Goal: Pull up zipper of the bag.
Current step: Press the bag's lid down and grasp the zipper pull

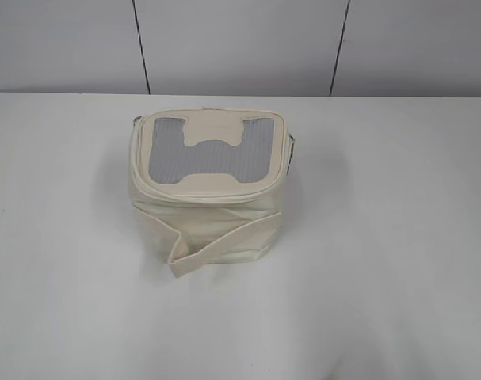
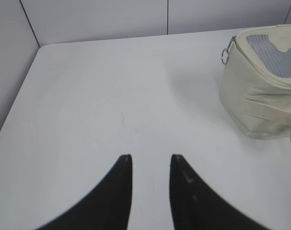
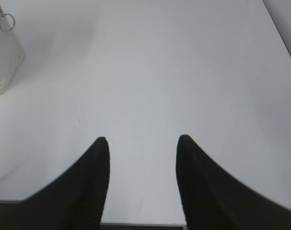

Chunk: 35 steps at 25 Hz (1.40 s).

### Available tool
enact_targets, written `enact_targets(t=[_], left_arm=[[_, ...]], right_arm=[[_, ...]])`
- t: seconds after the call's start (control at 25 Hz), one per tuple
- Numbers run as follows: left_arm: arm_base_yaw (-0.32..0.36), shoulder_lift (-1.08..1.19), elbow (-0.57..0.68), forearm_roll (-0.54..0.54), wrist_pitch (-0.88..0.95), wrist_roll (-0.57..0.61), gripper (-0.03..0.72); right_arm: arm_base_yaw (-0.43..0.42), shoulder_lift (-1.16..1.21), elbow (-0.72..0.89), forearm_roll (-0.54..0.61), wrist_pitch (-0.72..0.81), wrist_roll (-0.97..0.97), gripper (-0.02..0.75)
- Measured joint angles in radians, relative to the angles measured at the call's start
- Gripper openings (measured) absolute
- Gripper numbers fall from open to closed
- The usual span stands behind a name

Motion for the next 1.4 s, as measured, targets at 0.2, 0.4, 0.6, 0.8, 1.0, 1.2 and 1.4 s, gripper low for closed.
enact_targets(t=[0.2, 0.4, 0.6, 0.8, 1.0, 1.2, 1.4], left_arm=[[0.000, 0.000, 0.000, 0.000, 0.000, 0.000, 0.207], [0.000, 0.000, 0.000, 0.000, 0.000, 0.000, 0.207], [0.000, 0.000, 0.000, 0.000, 0.000, 0.000, 0.207], [0.000, 0.000, 0.000, 0.000, 0.000, 0.000, 0.207], [0.000, 0.000, 0.000, 0.000, 0.000, 0.000, 0.207], [0.000, 0.000, 0.000, 0.000, 0.000, -0.001, 0.207], [-0.002, 0.000, 0.000, 0.000, 0.000, -0.001, 0.207]], right_arm=[[0.000, 0.000, 0.000, 0.000, 0.000, 0.000, 0.368], [0.000, 0.000, 0.000, 0.000, 0.000, 0.000, 0.367], [0.000, 0.000, 0.000, 0.000, 0.000, 0.000, 0.367], [0.000, 0.000, 0.000, 0.000, 0.000, 0.000, 0.367], [0.000, 0.000, -0.001, 0.052, -0.005, -0.001, 0.365], [0.000, 0.145, -0.033, 0.348, -0.142, -0.189, 0.356], [0.000, 0.545, -0.089, 0.858, -0.304, -0.711, 0.356]])
